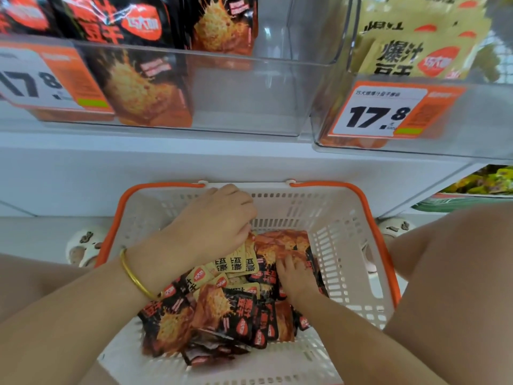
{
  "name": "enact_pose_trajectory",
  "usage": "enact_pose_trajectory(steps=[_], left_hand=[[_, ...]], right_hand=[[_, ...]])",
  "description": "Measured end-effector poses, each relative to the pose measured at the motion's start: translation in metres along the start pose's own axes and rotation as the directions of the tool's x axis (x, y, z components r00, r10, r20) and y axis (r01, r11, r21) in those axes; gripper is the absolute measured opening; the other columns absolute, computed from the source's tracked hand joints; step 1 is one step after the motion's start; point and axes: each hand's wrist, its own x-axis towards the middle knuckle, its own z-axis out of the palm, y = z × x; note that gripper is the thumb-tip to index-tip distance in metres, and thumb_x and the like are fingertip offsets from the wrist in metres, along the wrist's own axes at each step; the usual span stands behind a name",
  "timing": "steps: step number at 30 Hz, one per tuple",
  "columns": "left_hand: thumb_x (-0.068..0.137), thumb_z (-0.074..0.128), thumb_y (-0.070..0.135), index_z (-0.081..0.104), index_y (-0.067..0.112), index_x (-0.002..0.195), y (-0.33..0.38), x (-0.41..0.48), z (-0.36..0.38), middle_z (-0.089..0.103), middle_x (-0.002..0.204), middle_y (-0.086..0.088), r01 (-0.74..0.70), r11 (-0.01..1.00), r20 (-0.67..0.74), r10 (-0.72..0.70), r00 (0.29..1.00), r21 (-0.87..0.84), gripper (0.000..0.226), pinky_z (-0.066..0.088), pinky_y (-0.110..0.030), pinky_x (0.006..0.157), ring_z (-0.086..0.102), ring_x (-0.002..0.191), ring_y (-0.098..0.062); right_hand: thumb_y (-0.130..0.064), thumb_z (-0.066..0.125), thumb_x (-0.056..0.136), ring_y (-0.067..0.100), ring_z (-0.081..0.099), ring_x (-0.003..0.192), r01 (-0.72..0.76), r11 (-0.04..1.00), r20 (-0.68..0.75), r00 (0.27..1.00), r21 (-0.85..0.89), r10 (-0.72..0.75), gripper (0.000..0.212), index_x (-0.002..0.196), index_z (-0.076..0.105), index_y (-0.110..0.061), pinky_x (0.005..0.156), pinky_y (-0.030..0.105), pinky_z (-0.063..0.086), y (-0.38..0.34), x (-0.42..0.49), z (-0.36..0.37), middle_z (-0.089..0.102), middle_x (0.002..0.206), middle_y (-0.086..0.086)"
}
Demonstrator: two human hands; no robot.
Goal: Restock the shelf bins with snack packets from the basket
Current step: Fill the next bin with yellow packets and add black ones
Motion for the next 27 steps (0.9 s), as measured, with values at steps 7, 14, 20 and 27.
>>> enact_pose_trajectory(steps=[7,14,20,27], left_hand=[[0.097,0.037,0.029,0.058,0.020,0.120,0.005,0.000,-0.003,0.055,0.125,0.004,0.011,1.000,0.071,-0.012,0.997,0.016,0.032,0.037,-0.036,0.101,0.044,0.117,-0.016],[0.087,0.060,0.044,0.043,0.019,0.128,0.022,0.007,-0.006,0.051,0.122,0.003,0.012,0.999,0.214,-0.005,0.977,-0.031,0.051,0.048,-0.037,0.088,0.051,0.111,-0.017],[0.089,0.061,0.025,0.051,0.018,0.111,0.023,0.005,-0.040,0.059,0.101,0.000,0.065,0.978,-0.007,-0.068,0.998,-0.198,0.025,0.047,-0.033,0.077,0.058,0.095,-0.018],[0.072,0.079,0.021,0.062,0.020,0.098,-0.001,-0.011,-0.126,0.069,0.092,0.006,-0.051,0.659,-0.315,-0.289,0.904,-0.750,0.031,0.049,-0.018,0.078,0.064,0.083,0.000]], right_hand=[[-0.012,0.052,0.092,0.029,0.061,0.101,-0.149,0.950,0.034,0.989,0.275,0.145,0.044,0.132,0.035,-0.003,0.070,0.036,0.048,0.005,-0.004,-0.051,0.060,0.111,0.013],[-0.007,0.042,0.096,0.026,0.064,0.069,-0.132,-0.215,0.164,0.977,0.968,0.139,0.020,0.079,0.054,-0.009,0.064,0.038,0.057,0.021,-0.062,-0.172,0.062,0.079,0.012],[-0.050,0.048,0.092,0.029,0.069,0.092,0.020,-0.320,-0.022,1.000,0.947,-0.002,0.050,0.102,0.063,-0.004,0.074,0.043,0.059,0.029,-0.125,-0.214,0.068,0.103,0.016],[-0.017,0.070,0.081,0.012,0.066,0.071,0.564,-0.033,-0.560,0.824,0.825,0.082,0.013,0.089,0.062,-0.011,0.068,0.030,0.057,0.018,-0.160,-0.278,0.067,0.080,0.006]])
